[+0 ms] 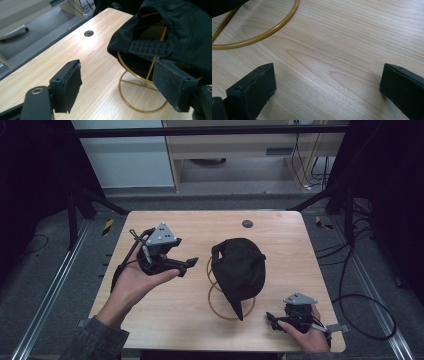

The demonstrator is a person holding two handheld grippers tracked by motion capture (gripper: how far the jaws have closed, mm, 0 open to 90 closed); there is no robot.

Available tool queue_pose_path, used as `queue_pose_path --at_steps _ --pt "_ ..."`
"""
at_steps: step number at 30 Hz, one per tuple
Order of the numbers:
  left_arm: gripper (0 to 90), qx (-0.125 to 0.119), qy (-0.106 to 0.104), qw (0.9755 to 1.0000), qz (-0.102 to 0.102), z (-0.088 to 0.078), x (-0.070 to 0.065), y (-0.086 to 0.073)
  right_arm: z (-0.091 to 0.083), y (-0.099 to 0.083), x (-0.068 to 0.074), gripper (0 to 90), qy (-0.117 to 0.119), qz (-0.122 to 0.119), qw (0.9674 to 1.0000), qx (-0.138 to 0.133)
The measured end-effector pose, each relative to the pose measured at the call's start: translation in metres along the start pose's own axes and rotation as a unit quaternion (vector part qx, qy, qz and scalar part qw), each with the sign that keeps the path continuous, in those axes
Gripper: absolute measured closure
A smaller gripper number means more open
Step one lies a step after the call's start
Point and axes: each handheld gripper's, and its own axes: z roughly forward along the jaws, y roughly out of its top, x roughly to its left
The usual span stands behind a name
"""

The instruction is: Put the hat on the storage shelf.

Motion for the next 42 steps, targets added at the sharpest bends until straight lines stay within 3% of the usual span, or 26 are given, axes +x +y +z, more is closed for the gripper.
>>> queue_pose_path --at_steps 16,24,28,42 --pt "14.1 0.017 0.021 0.9994 -0.021 -0.005 0.019 -0.036 0.000 0.000 0.000 0.6 0.000 0.000 1.0000 0.000" --pt "13.0 0.025 0.034 0.9983 -0.042 -0.003 0.032 -0.059 0.000 0.000 0.000 0.7 0.000 0.000 1.0000 0.000" --pt "12.1 0.036 0.044 0.9975 -0.042 -0.002 0.037 -0.070 0.000 0.000 0.000 0.7 0.000 0.000 1.0000 0.000" --pt "11.3 0.047 0.055 0.9945 -0.076 0.002 0.054 -0.106 0.000 0.000 0.000 0.7 0.000 0.000 1.0000 0.000"
